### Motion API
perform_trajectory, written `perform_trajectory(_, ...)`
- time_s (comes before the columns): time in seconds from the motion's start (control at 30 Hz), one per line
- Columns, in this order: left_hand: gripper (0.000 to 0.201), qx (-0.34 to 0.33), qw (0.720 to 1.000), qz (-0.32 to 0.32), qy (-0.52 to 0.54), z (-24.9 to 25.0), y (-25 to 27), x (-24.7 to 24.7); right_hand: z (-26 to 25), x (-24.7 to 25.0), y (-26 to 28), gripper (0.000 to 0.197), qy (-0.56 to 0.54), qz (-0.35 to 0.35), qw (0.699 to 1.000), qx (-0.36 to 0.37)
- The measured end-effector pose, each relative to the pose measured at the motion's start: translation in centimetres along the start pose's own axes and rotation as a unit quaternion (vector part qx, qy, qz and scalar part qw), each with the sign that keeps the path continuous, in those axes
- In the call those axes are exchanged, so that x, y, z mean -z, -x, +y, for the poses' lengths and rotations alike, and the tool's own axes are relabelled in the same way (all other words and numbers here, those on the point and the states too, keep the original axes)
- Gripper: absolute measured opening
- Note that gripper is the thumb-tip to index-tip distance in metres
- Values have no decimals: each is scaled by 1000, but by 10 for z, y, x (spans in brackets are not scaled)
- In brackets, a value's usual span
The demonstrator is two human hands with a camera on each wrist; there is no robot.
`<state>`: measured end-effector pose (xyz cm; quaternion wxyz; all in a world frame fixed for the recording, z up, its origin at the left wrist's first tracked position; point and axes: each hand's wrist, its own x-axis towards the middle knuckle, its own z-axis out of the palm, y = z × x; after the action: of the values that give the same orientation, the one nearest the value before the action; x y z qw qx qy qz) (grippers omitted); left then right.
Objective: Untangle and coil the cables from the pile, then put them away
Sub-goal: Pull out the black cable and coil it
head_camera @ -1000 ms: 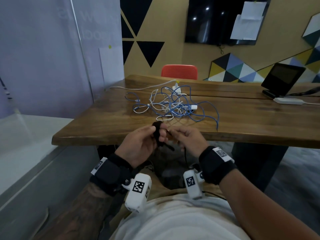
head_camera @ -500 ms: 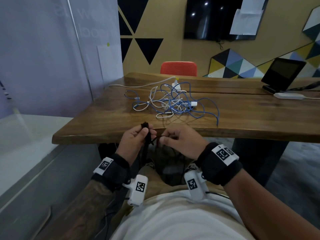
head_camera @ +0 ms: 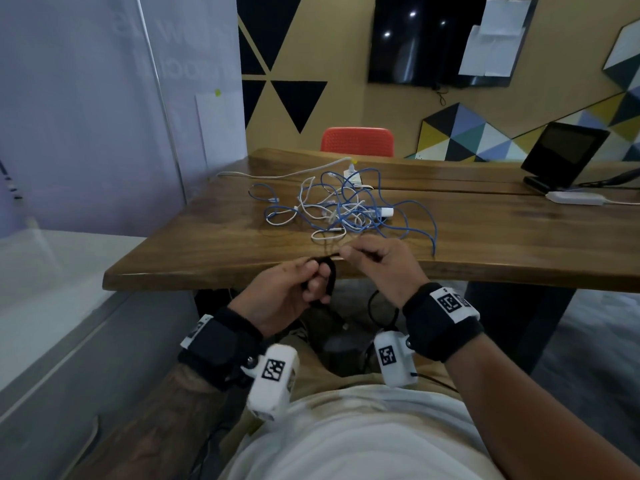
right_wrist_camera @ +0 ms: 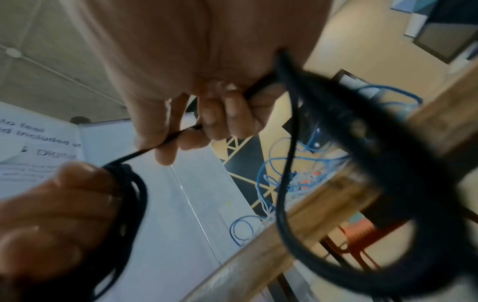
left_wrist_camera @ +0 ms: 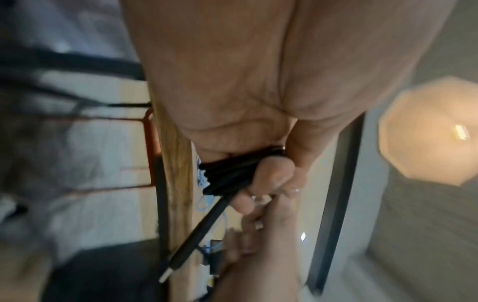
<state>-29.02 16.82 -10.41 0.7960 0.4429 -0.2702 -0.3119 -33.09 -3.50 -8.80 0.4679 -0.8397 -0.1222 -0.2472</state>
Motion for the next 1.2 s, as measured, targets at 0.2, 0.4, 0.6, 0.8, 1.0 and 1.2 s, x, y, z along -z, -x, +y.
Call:
perform_trajectory(0.2,38,-40,970,-28,238,40,5,21,23,-21,21,26,-117,-131,972,-157)
perform_trajectory(0.4,29,-134,947,115,269,46,0,25,29,-23,24,48,-108,-226,952,-179)
perform_trajectory(0.6,16,-159,914,228,295,58,4,53,56,-13,28,14,-209,-121,941,-235)
perform_trajectory(0.8,27,-166,911,246,286,57,0,51,54,-14,32,20,-86,-206,953,-206)
perform_trajectory(1.0,28,-183,902,266,288,62,2,59,64,-14,28,9,-200,-103,933,-282)
perform_trajectory(1.2,28,-186,891,306,279,62,4,76,72,-5,30,14,-254,-10,920,-299)
